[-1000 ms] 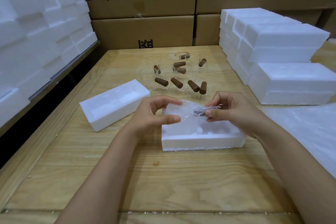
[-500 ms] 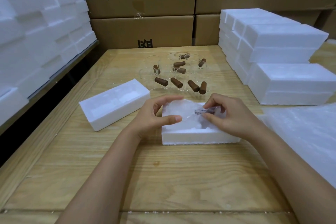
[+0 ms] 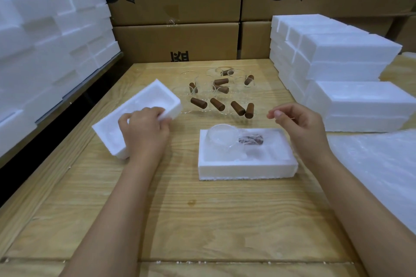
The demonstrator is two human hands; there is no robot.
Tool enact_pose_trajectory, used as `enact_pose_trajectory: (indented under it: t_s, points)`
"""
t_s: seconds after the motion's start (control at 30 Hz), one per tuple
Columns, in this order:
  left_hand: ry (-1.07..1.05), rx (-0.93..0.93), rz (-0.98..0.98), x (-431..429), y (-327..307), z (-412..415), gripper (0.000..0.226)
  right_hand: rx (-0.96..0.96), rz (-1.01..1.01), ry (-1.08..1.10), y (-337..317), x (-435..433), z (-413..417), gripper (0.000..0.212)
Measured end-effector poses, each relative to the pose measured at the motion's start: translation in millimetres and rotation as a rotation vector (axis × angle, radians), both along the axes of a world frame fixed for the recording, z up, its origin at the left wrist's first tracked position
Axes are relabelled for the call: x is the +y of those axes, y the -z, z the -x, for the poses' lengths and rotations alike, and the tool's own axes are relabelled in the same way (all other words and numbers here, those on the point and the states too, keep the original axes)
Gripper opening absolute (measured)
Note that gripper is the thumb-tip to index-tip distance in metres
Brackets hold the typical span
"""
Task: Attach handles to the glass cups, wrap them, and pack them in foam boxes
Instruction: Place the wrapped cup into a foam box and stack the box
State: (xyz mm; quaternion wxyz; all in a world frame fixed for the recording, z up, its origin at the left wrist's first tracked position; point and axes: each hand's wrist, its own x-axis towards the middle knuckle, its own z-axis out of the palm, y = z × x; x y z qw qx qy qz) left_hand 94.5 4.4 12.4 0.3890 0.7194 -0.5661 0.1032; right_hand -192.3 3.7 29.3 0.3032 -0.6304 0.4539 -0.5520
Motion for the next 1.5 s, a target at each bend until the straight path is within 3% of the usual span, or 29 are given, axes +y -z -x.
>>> enact_pose_trajectory:
  t_s: [0.1,0.23,0.33,0.5,0.63,0.77,0.87,0.93,1.03,1.2,1.33,1.5]
  points:
    - [0.202,0.669,0.242,5,-25,8,0.012,0.023,0.057,0.058,-1,1,-2,0.021]
    - [0.71,1.201,0.348,11,-50,15,0.015,-0.01,0.112,0.066,-5,4,-8,0.009]
    - [1.017,1.461,0.308,14,-53,26,0.023,-0.024,0.096,0.018,-8,5,-12,0.014]
    - [1.215,1.663,0.148,20,-49,51,0.034,-0.193,-0.014,-0.133,-17,4,-11,0.047]
    - [1.335,1.676,0.0,22,-44,66,0.045,-0.43,-0.243,-0.308,-18,3,-11,0.07]
    - [1.349,1.548,-0.168,24,-37,68,0.054,-0.479,-0.274,-0.383,-20,0,-2,0.047]
    - [1.371,1.454,-0.214,23,-40,46,0.068,-0.494,-0.292,-0.38,-22,-4,13,0.049]
    - [1.224,1.516,-0.14,19,-43,34,0.055,-0.51,-0.317,-0.382,-24,-4,23,0.053]
    - [0.984,1.508,-0.06,16,-42,31,0.04,-0.435,-0.361,-0.443,-24,-4,30,0.05]
    - [0.919,1.069,-0.214,21,-34,49,0.056,-0.298,-0.436,-0.515,-21,-3,30,0.044]
    - [0.87,1.045,-0.193,19,-26,51,0.059,-0.136,-0.456,-0.461,-21,-2,30,0.045]
    - [0.843,1.071,-0.188,14,-9,52,0.038,0.046,-0.456,-0.364,-17,-3,31,0.041]
